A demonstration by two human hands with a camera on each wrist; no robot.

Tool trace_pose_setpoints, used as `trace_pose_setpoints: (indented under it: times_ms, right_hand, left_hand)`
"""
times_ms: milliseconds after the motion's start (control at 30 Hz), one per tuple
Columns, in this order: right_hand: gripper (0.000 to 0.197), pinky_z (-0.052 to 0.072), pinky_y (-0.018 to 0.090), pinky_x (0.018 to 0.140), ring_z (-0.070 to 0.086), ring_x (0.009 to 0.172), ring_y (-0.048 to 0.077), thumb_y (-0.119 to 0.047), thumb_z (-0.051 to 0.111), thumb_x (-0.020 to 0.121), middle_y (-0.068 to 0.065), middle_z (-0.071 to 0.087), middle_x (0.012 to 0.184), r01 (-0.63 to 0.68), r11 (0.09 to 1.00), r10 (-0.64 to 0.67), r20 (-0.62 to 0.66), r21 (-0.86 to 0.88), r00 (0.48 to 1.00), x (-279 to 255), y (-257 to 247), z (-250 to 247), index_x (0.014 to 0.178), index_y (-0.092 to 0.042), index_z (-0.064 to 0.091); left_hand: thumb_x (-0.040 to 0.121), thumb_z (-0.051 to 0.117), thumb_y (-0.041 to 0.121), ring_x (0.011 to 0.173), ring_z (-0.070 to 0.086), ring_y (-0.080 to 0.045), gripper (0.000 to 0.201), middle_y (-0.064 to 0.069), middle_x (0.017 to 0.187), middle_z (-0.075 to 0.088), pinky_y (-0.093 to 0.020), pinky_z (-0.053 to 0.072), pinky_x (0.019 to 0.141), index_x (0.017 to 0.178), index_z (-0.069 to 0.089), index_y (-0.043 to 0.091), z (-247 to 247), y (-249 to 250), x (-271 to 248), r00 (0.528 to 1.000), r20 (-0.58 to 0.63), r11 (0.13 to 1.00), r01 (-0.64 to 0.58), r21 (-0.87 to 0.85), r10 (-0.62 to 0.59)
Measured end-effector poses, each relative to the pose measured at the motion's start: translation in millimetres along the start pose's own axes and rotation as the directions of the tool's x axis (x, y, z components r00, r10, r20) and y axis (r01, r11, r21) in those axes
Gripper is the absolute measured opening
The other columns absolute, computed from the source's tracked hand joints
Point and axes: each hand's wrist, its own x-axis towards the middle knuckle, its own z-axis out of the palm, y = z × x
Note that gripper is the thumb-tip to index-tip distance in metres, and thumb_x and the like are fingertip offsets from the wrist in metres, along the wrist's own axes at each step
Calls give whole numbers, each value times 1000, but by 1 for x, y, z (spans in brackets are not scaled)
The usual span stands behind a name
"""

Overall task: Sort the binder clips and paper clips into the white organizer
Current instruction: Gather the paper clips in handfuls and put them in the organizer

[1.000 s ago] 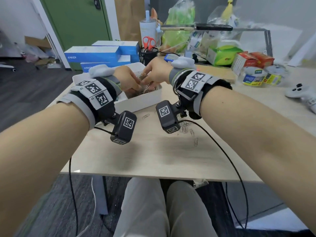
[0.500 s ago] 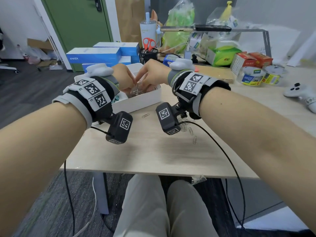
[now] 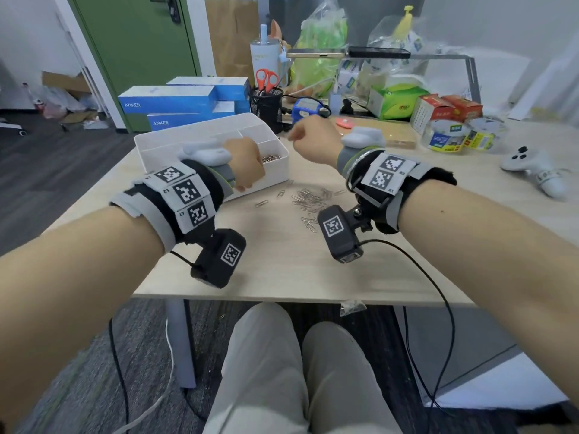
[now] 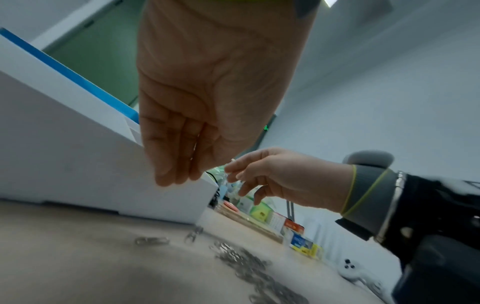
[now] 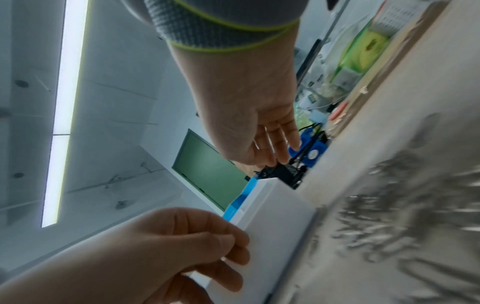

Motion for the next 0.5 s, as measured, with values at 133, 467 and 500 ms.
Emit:
trace_pose_setpoints:
  times_ms: [133, 467, 500]
  right_hand:
    - [42, 43, 26, 98, 53, 121, 23, -4, 44, 89, 7, 57, 133, 4, 987, 45, 302, -158, 952, -27, 17, 8, 128, -9, 58]
    - [30, 37, 30, 96, 50, 105, 21, -13, 45, 92, 3, 59, 110, 140, 966, 20, 606, -217, 795, -58, 19, 20, 121, -9, 52]
    - [33, 37, 30, 99, 50, 106, 20, -13, 46, 93, 5, 59, 118, 131, 973, 9, 599, -189, 801, -62, 23, 16, 125, -8, 53]
  left_hand:
    - [94, 42, 7, 95, 63, -26, 19, -8, 100, 62, -28, 40, 81, 92, 61, 6, 28, 11, -20, 999, 0, 953, -43, 299, 45]
    - [99, 38, 15, 124, 50, -32, 36, -18, 133, 54, -33, 40, 98, 126, 54, -1, 55, 21, -28, 974, 208, 943, -149, 298, 88]
    - [99, 36, 14, 126, 49, -31, 36, -17, 135, 53, -32, 38, 99, 128, 53, -1, 57, 25, -30, 979, 191, 944, -125, 304, 68]
